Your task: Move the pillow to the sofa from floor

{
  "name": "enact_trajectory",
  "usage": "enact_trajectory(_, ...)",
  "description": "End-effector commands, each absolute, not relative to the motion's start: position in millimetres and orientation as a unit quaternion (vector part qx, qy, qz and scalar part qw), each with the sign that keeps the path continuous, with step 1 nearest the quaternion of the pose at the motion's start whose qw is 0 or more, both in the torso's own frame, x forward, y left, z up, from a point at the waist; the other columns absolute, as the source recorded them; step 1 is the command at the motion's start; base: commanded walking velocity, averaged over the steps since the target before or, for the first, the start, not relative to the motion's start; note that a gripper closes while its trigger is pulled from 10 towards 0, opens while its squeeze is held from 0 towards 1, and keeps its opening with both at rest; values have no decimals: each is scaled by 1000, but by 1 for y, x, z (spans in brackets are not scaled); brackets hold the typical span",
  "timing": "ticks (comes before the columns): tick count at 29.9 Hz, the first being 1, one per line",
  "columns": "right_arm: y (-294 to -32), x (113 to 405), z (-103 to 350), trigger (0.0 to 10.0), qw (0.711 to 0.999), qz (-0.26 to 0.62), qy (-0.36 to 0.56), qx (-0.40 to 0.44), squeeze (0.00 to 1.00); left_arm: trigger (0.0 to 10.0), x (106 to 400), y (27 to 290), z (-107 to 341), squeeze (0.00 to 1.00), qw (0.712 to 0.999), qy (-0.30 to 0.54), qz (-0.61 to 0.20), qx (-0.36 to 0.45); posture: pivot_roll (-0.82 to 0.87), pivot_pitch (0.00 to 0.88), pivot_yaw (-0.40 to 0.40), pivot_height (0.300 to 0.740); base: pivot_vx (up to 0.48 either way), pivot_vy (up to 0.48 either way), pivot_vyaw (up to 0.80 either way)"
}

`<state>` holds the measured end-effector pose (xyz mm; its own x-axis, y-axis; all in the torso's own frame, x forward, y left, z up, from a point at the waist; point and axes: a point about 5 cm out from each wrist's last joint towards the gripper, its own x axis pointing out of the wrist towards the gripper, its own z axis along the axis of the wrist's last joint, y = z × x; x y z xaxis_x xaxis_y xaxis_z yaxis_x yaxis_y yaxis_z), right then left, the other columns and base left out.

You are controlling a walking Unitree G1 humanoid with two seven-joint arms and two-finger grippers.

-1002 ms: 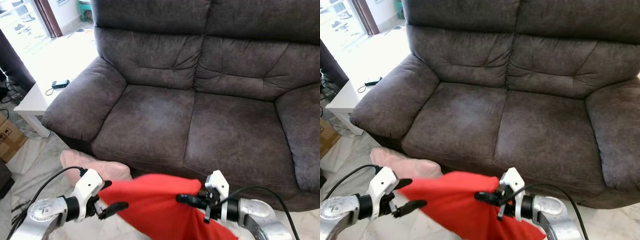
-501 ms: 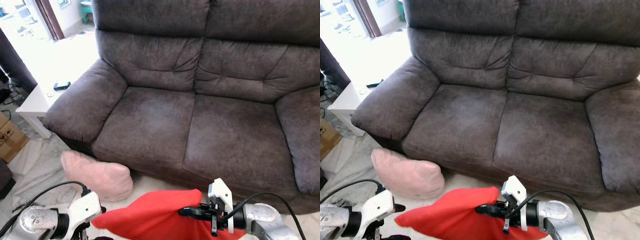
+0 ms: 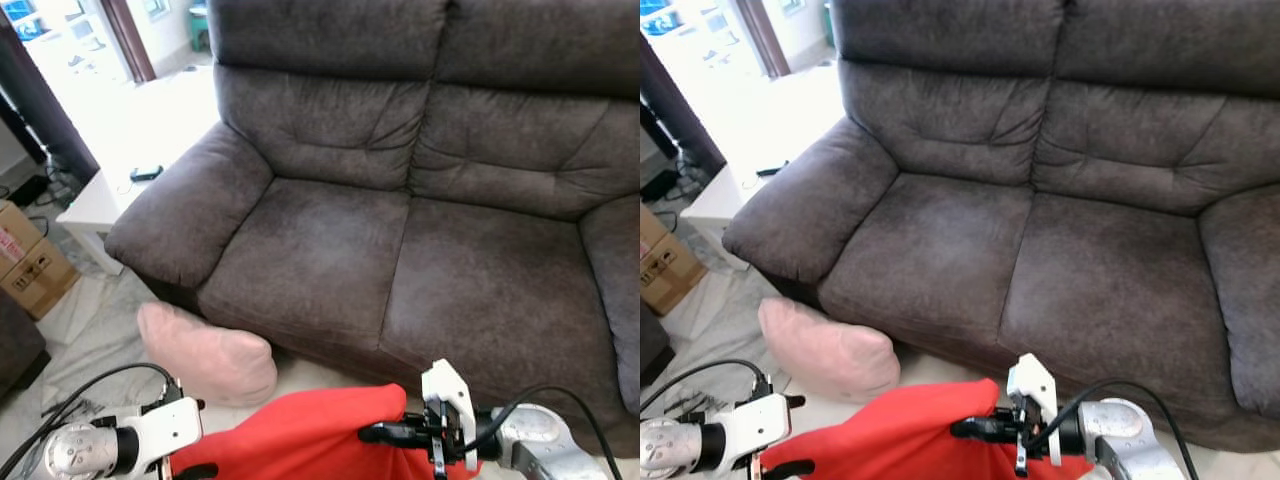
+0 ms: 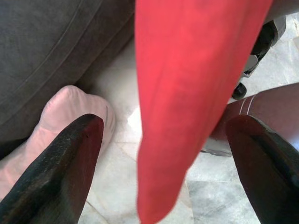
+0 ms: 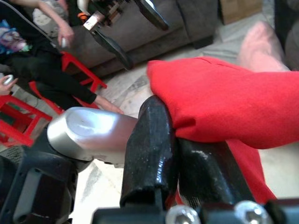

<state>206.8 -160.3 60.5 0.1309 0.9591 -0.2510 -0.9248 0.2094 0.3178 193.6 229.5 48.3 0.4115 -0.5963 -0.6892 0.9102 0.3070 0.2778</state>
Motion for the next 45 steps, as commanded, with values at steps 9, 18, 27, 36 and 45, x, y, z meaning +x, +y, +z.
enact_trajectory(9, -149, 211, 85, 10000, 731, 668, 133, 44, 0, 10000, 173, 239, 24, 0, 744, 280, -511, 327, 80, 69, 31, 740, 0, 0, 0)
enact_trajectory(18, -150, 210, 88, 10000, 728, 672, 129, 46, 0, 10000, 191, 245, 23, 0, 783, 240, -457, 346, 79, 74, 30, 740, 0, 0, 0)
enact_trajectory(27, -152, 211, 92, 10000, 727, 674, 124, 45, 0, 10000, 188, 241, 8, 0, 764, 248, -477, 357, 72, 84, 26, 740, 0, 0, 0)
enact_trajectory(36, -153, 212, 94, 10000, 729, 672, 122, 44, 0, 10000, 183, 248, -6, 0, 753, 277, -480, 356, 65, 91, 25, 740, 0, 0, 0)
enact_trajectory(45, -154, 209, 95, 10000, 724, 677, 125, 47, 0, 10000, 189, 258, -8, 0, 778, 261, -433, 372, 63, 98, 20, 740, 0, 0, 0)
